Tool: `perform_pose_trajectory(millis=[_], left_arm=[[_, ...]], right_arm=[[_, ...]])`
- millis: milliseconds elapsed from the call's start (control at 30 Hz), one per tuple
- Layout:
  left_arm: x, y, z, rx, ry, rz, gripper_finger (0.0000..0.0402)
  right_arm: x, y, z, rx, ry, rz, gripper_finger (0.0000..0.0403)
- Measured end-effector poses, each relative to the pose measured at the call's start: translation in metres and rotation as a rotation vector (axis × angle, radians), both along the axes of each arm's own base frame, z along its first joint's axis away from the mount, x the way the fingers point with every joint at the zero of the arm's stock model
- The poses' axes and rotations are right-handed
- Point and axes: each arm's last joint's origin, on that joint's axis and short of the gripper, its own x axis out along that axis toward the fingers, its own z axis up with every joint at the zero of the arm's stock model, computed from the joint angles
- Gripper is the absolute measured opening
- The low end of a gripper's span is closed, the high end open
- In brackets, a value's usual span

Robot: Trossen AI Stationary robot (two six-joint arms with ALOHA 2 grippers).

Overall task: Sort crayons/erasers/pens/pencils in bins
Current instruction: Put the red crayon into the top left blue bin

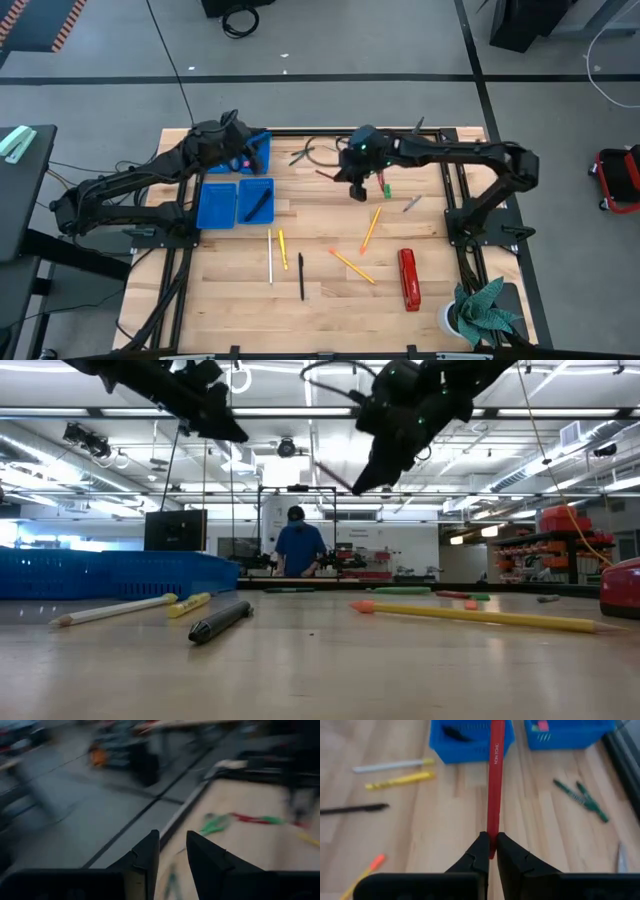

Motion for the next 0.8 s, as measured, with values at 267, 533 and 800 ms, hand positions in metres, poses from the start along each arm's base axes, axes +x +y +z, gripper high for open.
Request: perform_pose_trajectory(millis=[267,533,800], left_arm=[[0.015,-0.004,0.006,0.008,-0.124,-0.384,0.0107],[0.036,0.006,-0.008,0.044,-0.107,-0.437,0.0107],[0.051,0.013,-0.018,0.049,-0.129,-0.447,0.0105]], right_arm=[[-0.005,0.004,0.023,0.027,-0.164,0.158,0.003],[0.002,0.004,0.036,-0.013,-0.327,0.236,0.003],[0.008,0.001,0.052,-0.173,-0.493,0.25,0.003]])
